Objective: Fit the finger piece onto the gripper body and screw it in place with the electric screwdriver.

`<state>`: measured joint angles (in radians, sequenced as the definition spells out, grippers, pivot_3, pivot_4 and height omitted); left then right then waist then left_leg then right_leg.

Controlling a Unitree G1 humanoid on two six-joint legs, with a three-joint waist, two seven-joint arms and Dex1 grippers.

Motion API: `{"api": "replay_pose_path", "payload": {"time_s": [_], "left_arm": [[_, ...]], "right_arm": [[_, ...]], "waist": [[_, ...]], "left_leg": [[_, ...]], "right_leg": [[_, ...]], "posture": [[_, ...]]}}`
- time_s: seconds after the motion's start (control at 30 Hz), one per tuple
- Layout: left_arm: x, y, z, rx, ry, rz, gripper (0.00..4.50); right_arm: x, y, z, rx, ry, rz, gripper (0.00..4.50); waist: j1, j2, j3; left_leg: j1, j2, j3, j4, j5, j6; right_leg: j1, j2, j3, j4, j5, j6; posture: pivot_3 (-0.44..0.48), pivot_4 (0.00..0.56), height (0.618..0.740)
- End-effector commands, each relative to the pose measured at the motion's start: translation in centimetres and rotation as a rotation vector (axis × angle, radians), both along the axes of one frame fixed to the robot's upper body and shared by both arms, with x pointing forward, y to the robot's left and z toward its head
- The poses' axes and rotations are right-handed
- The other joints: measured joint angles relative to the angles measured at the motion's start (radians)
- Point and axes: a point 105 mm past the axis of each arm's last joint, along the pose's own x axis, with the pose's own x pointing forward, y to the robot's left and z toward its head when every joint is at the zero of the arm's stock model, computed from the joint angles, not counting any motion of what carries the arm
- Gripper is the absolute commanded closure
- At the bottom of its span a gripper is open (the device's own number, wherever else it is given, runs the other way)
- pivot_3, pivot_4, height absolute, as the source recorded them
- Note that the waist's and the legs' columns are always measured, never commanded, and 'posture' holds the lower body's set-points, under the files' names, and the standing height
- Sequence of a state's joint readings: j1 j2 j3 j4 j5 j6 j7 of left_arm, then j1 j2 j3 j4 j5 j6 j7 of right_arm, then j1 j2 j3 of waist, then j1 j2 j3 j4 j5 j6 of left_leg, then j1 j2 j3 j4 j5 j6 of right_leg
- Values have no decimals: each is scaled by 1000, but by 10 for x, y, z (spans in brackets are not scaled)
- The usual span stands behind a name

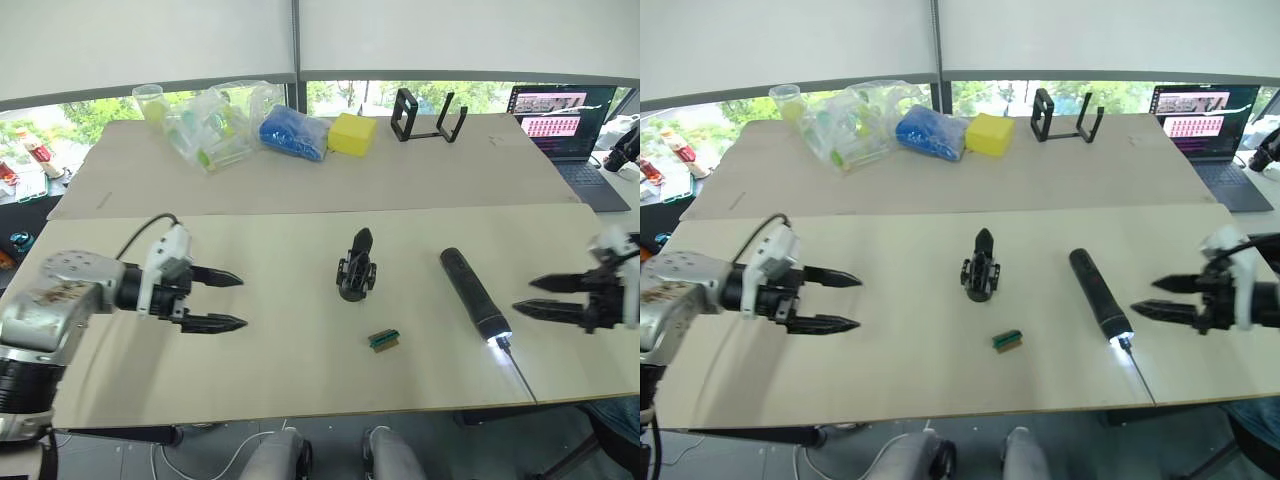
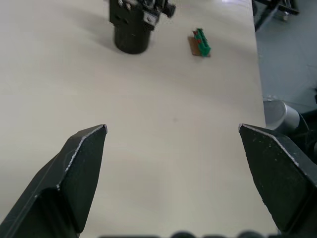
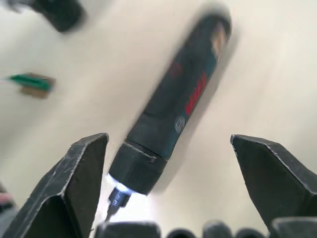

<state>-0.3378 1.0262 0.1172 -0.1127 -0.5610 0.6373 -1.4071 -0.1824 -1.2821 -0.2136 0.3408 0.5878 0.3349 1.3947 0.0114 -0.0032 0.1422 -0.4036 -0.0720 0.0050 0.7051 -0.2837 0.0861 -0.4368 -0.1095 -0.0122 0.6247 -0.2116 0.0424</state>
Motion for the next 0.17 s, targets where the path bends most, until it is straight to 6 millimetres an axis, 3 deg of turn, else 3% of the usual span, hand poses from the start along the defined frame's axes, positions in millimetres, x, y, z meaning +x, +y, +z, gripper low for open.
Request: {"api": "replay_pose_path", "payload": {"time_s": [0.03,0.17], "left_arm": [[-4,19,16,-14,-41,49,0],[-7,23,8,8,-43,60,0]], "right_arm": [[-12,-14,16,-56,-68,43,29],[-14,-23,17,-73,-99,23,29]], "waist": [[-1,0,0],[-2,2,1]], "left_leg": [[2,0,0,-1,0,0],[5,1,1,-2,0,-1]], "right_leg": [[1,0,0,0,0,0],[4,-3,2,-1,0,-1]], "posture": [[0,150,740],[0,150,740]]}}
